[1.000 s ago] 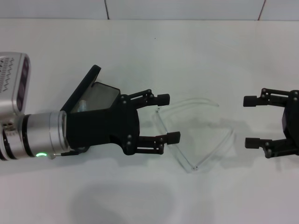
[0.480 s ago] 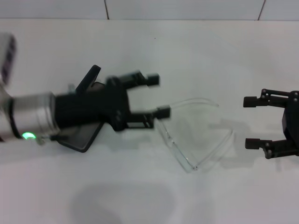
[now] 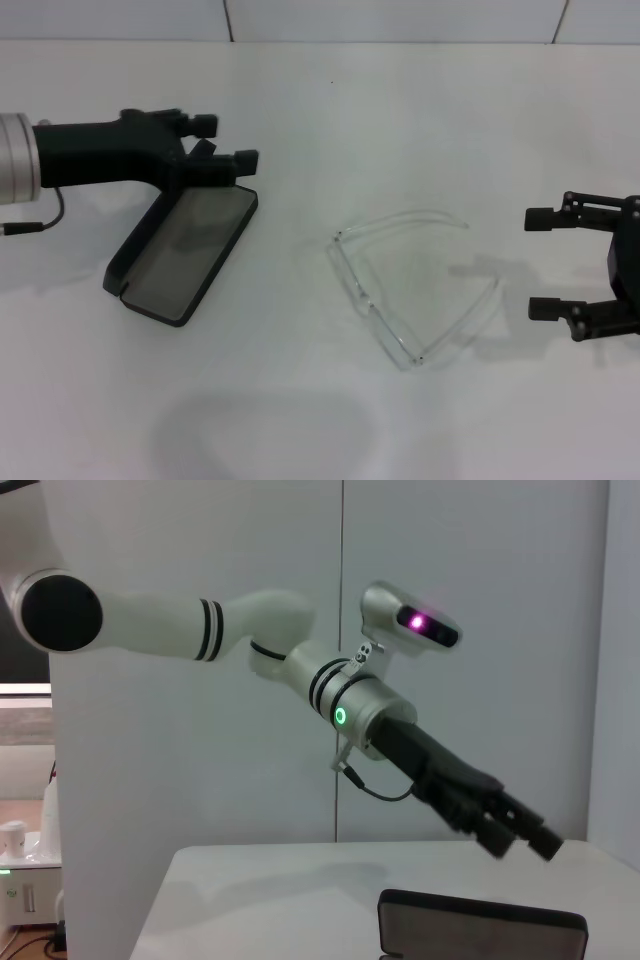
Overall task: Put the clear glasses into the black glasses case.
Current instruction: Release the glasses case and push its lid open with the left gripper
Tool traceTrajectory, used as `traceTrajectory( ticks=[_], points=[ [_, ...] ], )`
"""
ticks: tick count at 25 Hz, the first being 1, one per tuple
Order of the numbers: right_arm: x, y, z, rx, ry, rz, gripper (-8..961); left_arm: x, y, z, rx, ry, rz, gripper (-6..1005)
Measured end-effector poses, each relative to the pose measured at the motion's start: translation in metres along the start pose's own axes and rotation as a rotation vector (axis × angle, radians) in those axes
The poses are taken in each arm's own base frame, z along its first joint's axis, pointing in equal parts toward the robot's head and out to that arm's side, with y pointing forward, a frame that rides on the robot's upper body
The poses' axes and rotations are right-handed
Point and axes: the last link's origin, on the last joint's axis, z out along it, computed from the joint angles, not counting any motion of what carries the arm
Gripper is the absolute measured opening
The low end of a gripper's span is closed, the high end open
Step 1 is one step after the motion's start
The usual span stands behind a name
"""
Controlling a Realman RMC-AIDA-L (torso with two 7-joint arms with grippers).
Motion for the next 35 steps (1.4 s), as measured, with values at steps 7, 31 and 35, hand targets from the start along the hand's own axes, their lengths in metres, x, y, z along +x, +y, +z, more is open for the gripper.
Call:
traceTrajectory(
  ticks=[7,31,35],
  points=[
    [0.001,0.001,0.0,-0.007,0.01,0.002,838,-0.01,0.0,-0.009,0.089,-0.071,0.008,855],
    [0.003,0.004,0.003,-0.02,0.012,-0.01,838,-0.047,-0.022,-0.014,0.248,-0.174,-0.048,661],
    [0.004,0.005,0.004,-0.026,0.014,-0.012,838,-0.048,-0.023,-0.013,0.256,-0.192,-0.055,591]
  ],
)
